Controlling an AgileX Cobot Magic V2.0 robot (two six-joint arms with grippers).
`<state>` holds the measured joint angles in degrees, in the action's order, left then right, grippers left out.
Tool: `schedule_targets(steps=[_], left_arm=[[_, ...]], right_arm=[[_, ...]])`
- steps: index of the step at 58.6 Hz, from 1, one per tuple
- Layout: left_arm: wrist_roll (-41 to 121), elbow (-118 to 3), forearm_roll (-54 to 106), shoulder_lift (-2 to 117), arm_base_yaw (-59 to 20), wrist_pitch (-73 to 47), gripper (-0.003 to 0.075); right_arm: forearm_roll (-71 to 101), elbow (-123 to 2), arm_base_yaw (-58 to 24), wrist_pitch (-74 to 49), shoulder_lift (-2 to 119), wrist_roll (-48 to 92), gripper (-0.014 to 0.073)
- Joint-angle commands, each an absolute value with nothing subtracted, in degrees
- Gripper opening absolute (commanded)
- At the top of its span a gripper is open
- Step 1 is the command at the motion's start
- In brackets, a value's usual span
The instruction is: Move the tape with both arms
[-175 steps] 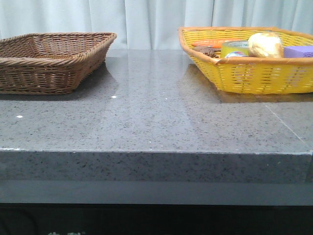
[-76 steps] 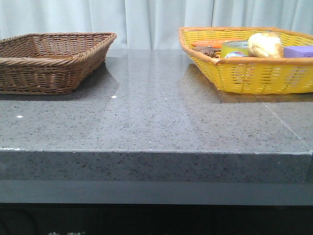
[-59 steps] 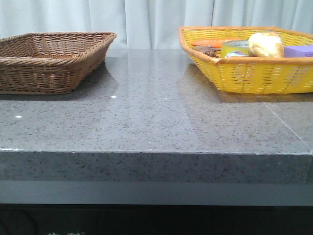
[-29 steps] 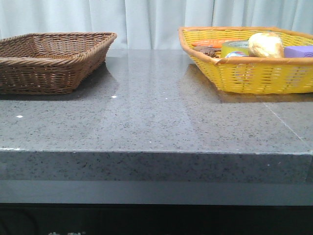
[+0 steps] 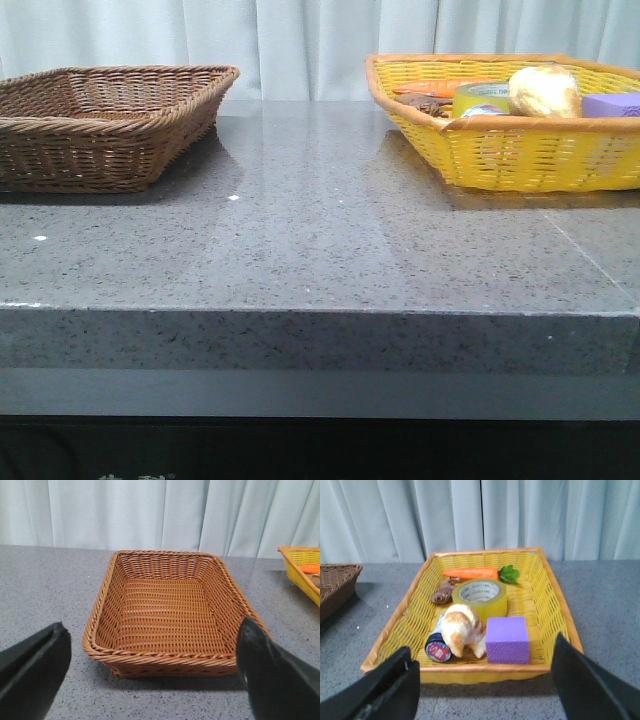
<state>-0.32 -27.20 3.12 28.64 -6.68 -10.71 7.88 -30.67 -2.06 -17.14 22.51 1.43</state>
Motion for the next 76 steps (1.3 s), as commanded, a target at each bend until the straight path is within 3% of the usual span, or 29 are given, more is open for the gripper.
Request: schedule_targets(steps=[1,25,52,64,76], left_arm=[[-1.0,-29.3,3.5,29.1,-6.5,-5.7,0.0645],[-1.0,-29.3,3.5,29.1,-6.5,-5.7,0.0549],[-1.0,-29.3,3.5,29.1,-6.5,-5.7,0.0542],[-1.0,-29.3,3.5,29.1,-6.5,-5.7,0.0542],[-1.0,-29.3,3.5,29.1,-6.5,-5.7,0.0542]], right_arm=[[8.3,-34.3,-1.7,-11.2,27.4,1.7,0.0570],[8.3,-59.9,-1.7,-16.8,62.8,1.3,0.0570],[1.0,-106.0,-0.7,-42.5,102.3,-6.4,0.0570],[0.9,-119.2,-0.4,-49.4,114.2,-7.2,0.0570],[0.6,-121.9,0.6,-49.2,118.5,-9.8,0.0570]])
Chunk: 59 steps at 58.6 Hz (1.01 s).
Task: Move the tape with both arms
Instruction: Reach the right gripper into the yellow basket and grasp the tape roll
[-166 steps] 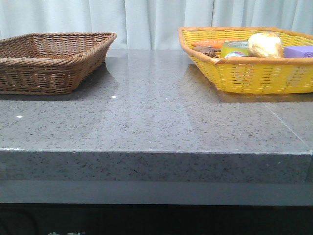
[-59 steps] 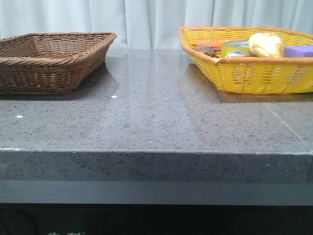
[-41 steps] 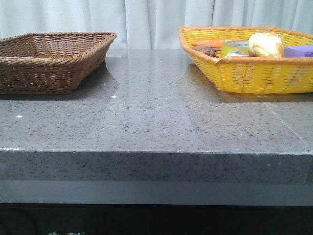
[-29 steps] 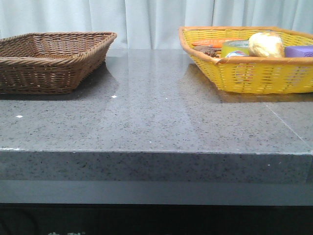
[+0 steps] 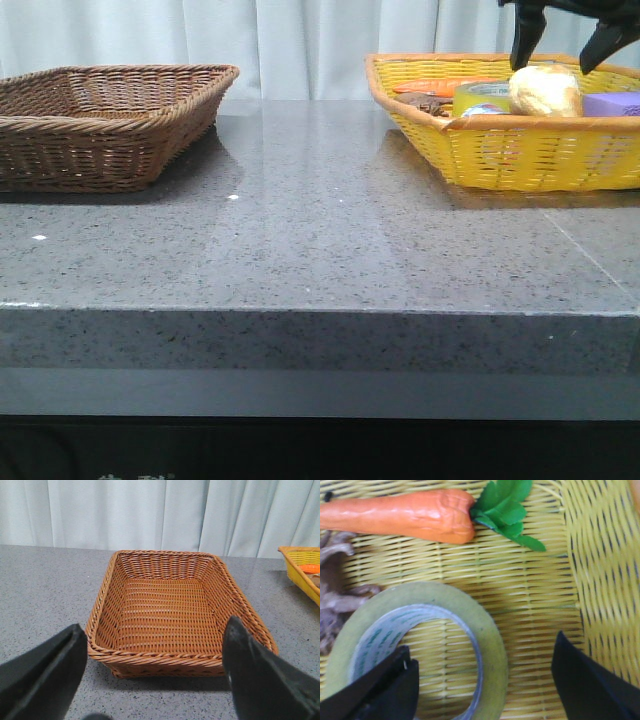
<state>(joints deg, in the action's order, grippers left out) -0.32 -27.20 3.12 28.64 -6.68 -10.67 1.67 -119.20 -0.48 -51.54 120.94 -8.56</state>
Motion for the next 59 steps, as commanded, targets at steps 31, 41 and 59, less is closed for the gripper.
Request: schedule_targets(steps=[31,41,59], left_arm=[[-1.0,-29.3,3.5,29.1,-6.5,-5.7,0.0542],[-1.0,-29.3,3.5,29.1,-6.5,-5.7,0.0542],[-1.0,-29.3,3.5,29.1,-6.5,-5.7,0.0542]], right_arm=[[0.7,-121.9,1.1,-49.9,120.5,-10.1,0.0206],[0.7,-122.1,1.1,-50.0,120.4,-10.0,0.0025],[0.7,-122.2,1.1,-50.0,115.4,-10.0,-0.0017]])
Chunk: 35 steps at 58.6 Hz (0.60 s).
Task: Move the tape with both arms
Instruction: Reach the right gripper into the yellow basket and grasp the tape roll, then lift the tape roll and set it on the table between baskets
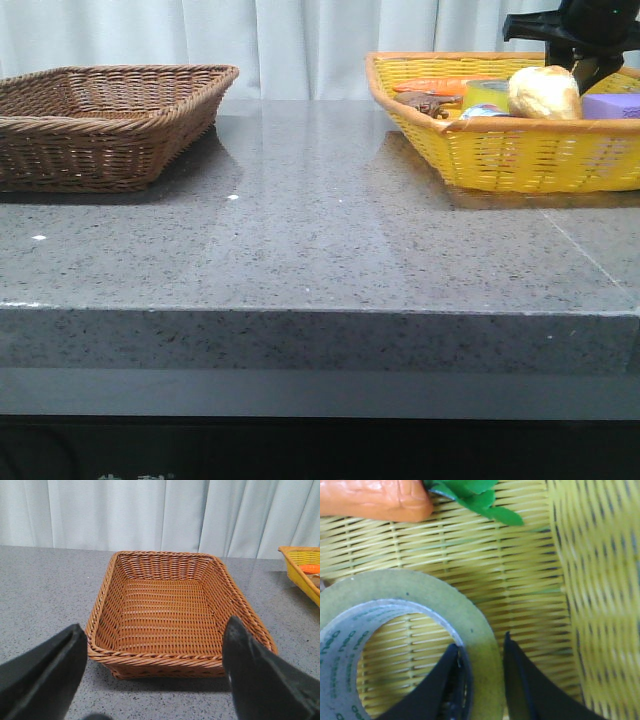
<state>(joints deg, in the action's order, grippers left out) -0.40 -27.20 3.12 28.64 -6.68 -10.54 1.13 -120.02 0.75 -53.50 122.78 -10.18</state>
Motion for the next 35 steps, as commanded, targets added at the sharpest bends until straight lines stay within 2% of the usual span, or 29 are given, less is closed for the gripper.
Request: schedule_targets(steps=[1,21,35], left_arm=[[-1.0,-29.3,3.5,29.1,-6.5,-5.7,0.0542],[-1.0,-29.3,3.5,29.1,-6.5,-5.7,0.0542],[-1.0,-29.3,3.5,29.1,-6.5,-5.7,0.0542]], right_arm=[[0.7,-122.2,1.1,-50.0,114.7,-10.0,-0.0017],[0.7,-121.0,-0.4,-51.0,104.0,-8.9,-0.0017],[1.0,-109.6,-9.1,-46.7,93.1,-4.4,-0.0017]])
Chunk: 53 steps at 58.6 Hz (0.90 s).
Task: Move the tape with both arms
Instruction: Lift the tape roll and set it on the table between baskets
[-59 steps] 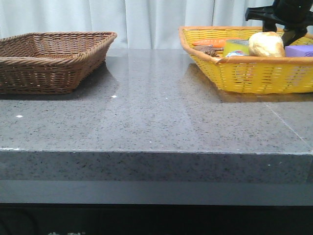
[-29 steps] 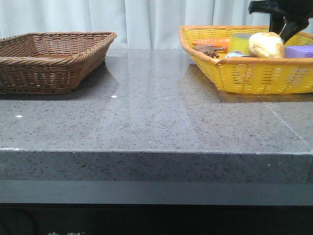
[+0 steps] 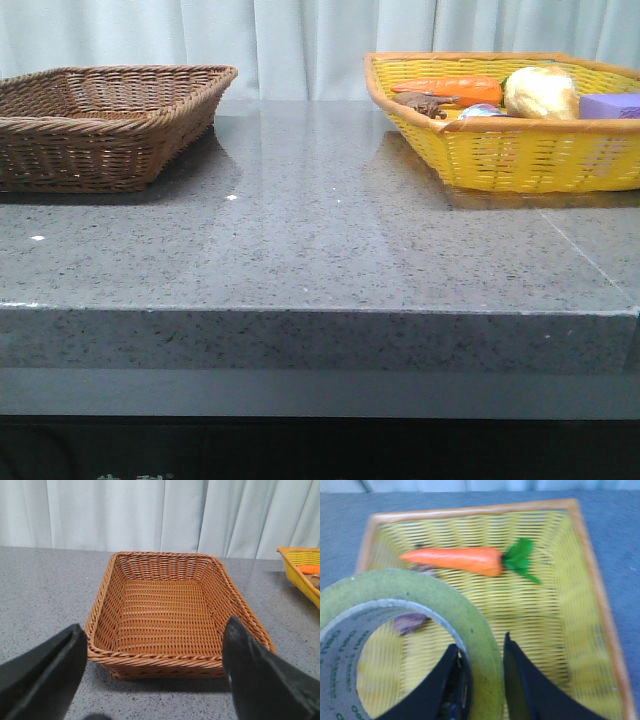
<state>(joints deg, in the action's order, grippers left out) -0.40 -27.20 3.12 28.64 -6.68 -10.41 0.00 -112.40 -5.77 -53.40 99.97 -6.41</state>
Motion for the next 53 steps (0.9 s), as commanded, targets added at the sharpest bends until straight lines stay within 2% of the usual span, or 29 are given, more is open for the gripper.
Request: schedule_targets(steps=[1,13,31,53], left_arm=[[-1.0,-29.3,3.5,29.1,-6.5,-5.7,0.0542],[-1.0,-29.3,3.5,29.1,-6.5,-5.7,0.0542],[-1.0,-29.3,3.5,29.1,-6.5,-5.6,0.0542],[-1.0,-29.3,3.5,29.1,-6.5,-5.5,0.0542]], right_arm=[[1.1,-108.7,-9.8,-46.2,92.2,-4.3,-0.0017],[1.3,-95.1,-21.0,-39.1,85.7,-4.0,-0.0017],[1.3,-83.5,-35.3,-36.7,89.3,-4.0,-0.0016],[0.4,-80.7,-37.9,-34.9,94.8,-4.0,0.0003]])
